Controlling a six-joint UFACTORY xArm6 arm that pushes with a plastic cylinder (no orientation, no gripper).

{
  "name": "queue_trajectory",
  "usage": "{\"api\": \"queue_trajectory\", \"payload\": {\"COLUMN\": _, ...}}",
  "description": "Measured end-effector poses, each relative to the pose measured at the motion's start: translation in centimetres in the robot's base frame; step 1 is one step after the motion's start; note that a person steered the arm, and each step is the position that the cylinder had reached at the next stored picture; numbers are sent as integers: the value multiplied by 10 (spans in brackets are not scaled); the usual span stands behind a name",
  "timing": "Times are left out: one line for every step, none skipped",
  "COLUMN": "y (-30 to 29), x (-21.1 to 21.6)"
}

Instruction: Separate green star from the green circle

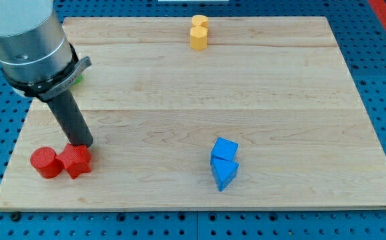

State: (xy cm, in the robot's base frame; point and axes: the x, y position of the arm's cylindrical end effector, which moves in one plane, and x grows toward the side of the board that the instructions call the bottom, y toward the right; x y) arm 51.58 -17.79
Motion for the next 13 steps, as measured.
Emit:
{"api": "queue_trajectory", "payload": {"y": 0, "x": 0}}
{"api": "queue_trajectory", "payload": {"y": -9, "x": 0}}
{"api": "queue_trajectory", "payload": {"y": -65, "x": -10}}
{"api": "queue_trajectory", "payload": {"y": -91, "x": -44}}
{"api": "queue_trajectory", "payload": {"y": -125, "x": -92}}
{"api": "queue_trajectory", "payload": {"y": -80, "x": -107}}
{"api": "queue_trajectory", "payload": {"y": -58, "x": -112}}
{"api": "queue_trajectory", "payload": {"y": -20, "x": -110}}
{"api": "queue_trajectory", "payload": {"y": -90, "x": -114}}
{"api": "queue_trajectory", "payload": {"y": -69, "x": -149}}
{"api": "queue_trajectory", "payload": {"y": -61, "x": -205}}
{"api": "queue_trajectory", "payload": {"y": -68, "x": -242}}
{"api": "queue_trajectory", "payload": {"y": -51, "x": -252}}
